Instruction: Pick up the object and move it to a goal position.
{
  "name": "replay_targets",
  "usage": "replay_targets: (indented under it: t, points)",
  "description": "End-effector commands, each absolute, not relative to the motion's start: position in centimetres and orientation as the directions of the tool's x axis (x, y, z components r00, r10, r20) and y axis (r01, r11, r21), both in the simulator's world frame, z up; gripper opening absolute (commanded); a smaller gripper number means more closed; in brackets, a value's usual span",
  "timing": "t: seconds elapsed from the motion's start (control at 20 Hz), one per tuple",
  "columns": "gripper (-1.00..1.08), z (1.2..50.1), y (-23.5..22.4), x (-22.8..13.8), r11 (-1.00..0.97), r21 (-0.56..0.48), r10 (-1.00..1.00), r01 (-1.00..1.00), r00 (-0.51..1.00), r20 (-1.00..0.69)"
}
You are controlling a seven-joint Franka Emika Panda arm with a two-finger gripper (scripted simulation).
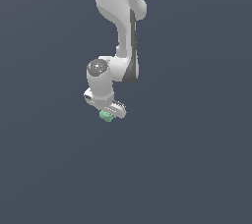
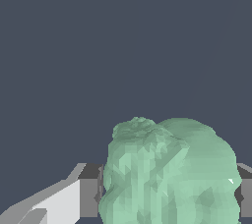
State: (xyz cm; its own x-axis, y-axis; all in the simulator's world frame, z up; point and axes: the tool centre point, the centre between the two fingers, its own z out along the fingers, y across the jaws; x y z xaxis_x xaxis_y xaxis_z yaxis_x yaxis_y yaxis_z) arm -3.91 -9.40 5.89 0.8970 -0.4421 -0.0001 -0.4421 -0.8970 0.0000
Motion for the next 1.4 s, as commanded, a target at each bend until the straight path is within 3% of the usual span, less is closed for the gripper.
replay_targets:
  t: [0.0, 1.35]
  points:
    - [-1.00, 7.1, -8.4, -3.9, -0.897, 0.000, -0.441, -0.441, 0.897, 0.001]
    - [-1.00, 31.8, 12.5, -5.1, -0.897, 0.003, -0.442, -0.442, 0.897, 0.002]
